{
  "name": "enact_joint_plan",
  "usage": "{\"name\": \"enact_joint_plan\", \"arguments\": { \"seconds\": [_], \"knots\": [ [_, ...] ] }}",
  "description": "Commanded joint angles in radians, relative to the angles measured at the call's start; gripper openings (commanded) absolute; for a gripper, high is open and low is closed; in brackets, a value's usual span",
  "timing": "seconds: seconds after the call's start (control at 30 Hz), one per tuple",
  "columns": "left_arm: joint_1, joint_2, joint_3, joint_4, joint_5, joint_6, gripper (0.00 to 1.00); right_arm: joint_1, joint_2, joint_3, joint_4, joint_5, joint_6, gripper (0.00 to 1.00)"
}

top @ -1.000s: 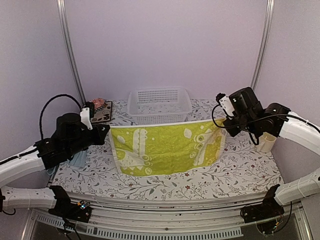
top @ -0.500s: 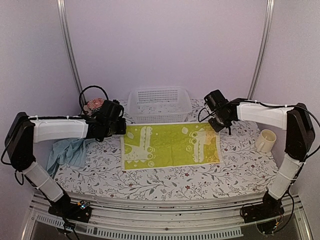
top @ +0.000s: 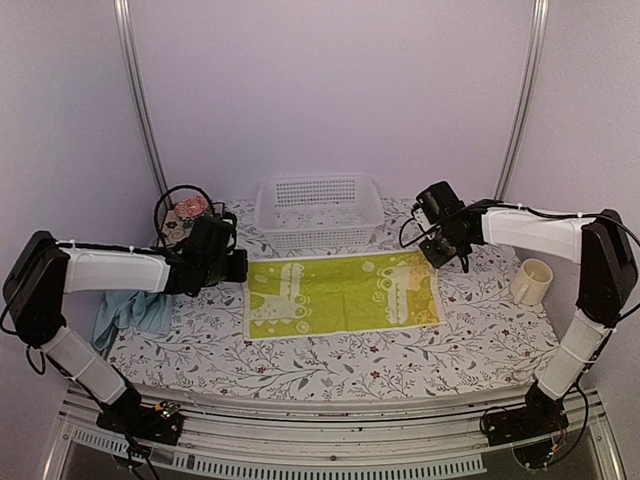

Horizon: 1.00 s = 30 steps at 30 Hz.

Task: Roll the towels
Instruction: Fold the towel at the center of the board.

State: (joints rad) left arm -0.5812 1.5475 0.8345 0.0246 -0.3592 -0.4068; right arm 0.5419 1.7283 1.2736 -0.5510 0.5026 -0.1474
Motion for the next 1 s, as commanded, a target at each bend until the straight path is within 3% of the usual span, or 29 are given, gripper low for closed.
{"name": "enact_joint_plan", "arguments": {
  "seconds": [0.0,0.97],
  "knots": [
    [0.017,-0.065,-0.06,0.063,0.083,0.029,0.0,-0.013,-0.079,-0.049,-0.04,-0.041,0.042,0.02],
    [-0.009,-0.193,-0.143,-0.141,0.243,-0.02,0.0,0.074,-0.179,-0.187,-0.237,-0.118,0.175,0.02]
  ]
}}
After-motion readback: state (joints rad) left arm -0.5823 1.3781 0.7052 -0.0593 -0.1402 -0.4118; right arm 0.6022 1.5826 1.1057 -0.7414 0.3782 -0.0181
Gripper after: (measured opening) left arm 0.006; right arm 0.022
